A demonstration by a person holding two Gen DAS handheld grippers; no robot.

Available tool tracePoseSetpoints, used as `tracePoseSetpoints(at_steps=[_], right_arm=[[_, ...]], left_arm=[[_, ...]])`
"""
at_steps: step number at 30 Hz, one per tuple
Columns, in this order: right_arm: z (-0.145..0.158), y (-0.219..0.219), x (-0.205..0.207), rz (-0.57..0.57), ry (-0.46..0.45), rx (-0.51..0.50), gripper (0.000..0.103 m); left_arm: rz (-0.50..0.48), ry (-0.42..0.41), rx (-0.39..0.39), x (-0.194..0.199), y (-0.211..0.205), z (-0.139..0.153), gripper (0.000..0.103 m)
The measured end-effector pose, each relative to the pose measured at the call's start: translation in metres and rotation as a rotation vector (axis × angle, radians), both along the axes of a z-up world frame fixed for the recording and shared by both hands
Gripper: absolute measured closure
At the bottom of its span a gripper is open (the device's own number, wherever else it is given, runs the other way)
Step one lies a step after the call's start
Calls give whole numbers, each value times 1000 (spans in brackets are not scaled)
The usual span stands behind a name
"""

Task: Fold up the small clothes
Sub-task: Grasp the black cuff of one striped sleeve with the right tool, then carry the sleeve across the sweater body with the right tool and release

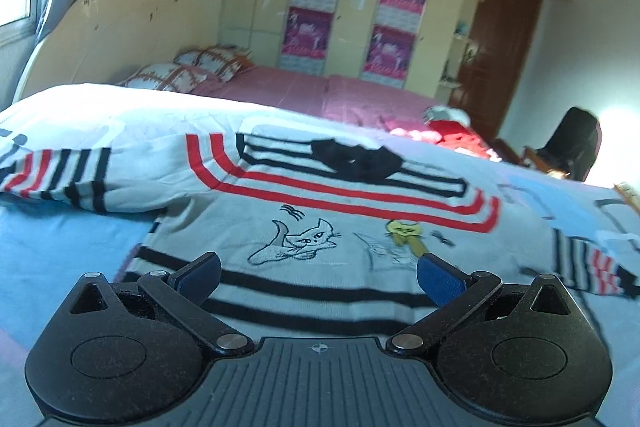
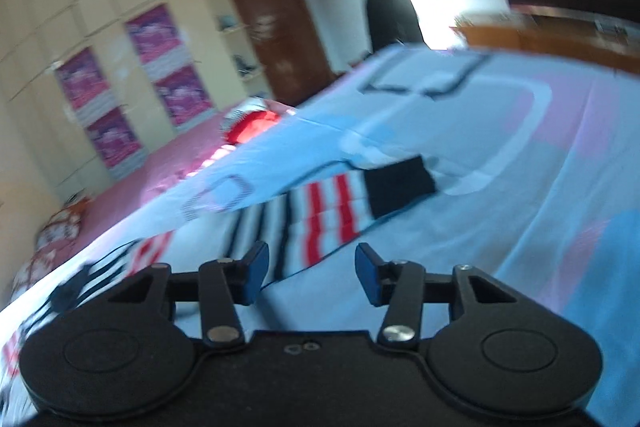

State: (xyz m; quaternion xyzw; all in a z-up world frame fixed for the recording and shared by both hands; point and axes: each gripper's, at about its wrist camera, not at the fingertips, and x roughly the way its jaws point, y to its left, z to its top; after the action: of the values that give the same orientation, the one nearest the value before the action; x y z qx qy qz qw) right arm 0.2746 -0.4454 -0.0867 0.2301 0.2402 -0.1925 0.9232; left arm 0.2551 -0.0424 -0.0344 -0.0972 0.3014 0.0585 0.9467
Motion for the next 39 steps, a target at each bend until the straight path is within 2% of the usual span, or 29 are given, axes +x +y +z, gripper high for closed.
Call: tracePoseSetpoints(at_steps=[6, 8, 11, 14, 15, 16, 18, 20, 24, 27, 30, 34, 39], right_arm=[[-52, -60, 54, -73, 43, 150, 54], [-66, -72, 65, -95, 57, 195, 55], [-72, -79, 71, -108, 19, 214, 57], [-74, -81, 80, -131, 27, 193, 74], [-74, -83, 83, -142, 33, 189, 86], [-74, -84, 84, -148, 36, 188, 92], [-71, -82, 86, -152, 34, 177, 95], [-57, -71, 91, -133, 9, 116, 95], [-14, -13, 109, -10, -64, -12, 95], [16, 55, 124, 146, -117, -89, 95], [32, 131, 140, 315, -135, -126, 95], [28, 230, 158, 511, -117, -127, 95], [-14, 332, 177, 728, 8, -141, 95]], left_arm=[[40, 71, 49, 58, -20, -26, 0], [45, 89, 57, 66, -24, -30, 0], [42, 108, 70, 69, -27, -34, 0], [54, 129, 87, 68, -23, -38, 0], [61, 132, 88, 68, -19, -39, 0], [71, 133, 89, 67, -14, -38, 0], [90, 131, 89, 66, -3, -38, 0], [112, 126, 88, 64, 11, -36, 0], [141, 120, 82, 61, 41, -36, 0], [153, 116, 61, 61, 68, -39, 0], [167, 111, 40, 58, 99, -41, 0], [175, 107, 25, 45, 140, -44, 0], [189, 109, -21, 31, 183, -49, 0]])
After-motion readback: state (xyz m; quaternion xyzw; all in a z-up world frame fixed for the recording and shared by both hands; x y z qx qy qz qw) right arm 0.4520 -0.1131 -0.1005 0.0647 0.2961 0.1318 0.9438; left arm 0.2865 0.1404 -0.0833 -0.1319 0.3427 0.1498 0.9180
